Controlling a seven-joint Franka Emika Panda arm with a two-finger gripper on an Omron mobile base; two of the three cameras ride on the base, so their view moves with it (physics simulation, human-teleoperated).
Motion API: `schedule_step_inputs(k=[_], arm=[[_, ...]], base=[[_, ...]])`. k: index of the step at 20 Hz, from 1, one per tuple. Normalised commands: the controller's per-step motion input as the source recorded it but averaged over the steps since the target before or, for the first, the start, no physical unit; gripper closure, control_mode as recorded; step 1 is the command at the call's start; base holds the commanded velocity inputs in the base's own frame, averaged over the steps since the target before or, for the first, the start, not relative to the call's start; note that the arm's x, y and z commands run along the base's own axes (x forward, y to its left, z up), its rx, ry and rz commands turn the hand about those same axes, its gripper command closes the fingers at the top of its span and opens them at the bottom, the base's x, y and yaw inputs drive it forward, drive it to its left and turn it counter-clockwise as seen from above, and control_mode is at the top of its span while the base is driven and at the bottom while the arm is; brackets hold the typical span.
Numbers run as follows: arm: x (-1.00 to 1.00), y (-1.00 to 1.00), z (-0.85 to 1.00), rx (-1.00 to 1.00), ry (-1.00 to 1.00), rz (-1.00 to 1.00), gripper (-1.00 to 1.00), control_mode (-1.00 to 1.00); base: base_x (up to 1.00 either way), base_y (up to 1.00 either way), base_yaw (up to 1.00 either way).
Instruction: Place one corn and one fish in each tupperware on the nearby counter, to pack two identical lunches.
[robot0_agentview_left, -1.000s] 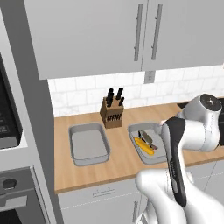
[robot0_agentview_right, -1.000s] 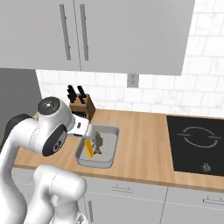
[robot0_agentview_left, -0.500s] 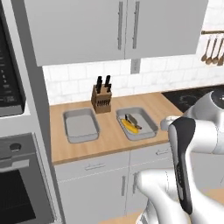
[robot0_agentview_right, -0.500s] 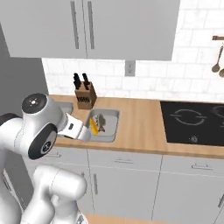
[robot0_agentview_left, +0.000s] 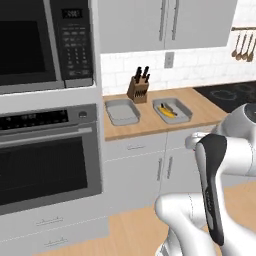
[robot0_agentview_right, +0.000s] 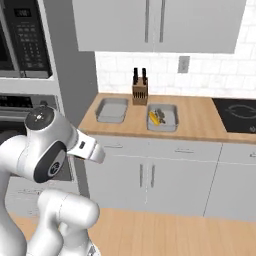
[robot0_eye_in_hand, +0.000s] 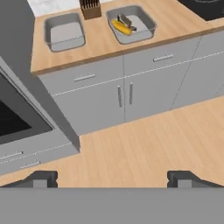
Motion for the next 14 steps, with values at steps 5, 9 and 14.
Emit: schedule_step_inputs(k=[5, 9, 14], arm=[[0.0, 0.0, 0.0, 0.0, 0.0, 0.0, -1.0, 1.0], [0.0, 0.0, 0.0, 0.0, 0.0, 0.0, -1.0, 1.0], [0.0, 0.0, 0.0, 0.0, 0.0, 0.0, -1.0, 1.0]], base=[[-1.0, 1.0, 0.08], [-1.0, 1.0, 0.06], [-0.98, 1.0, 0.09]])
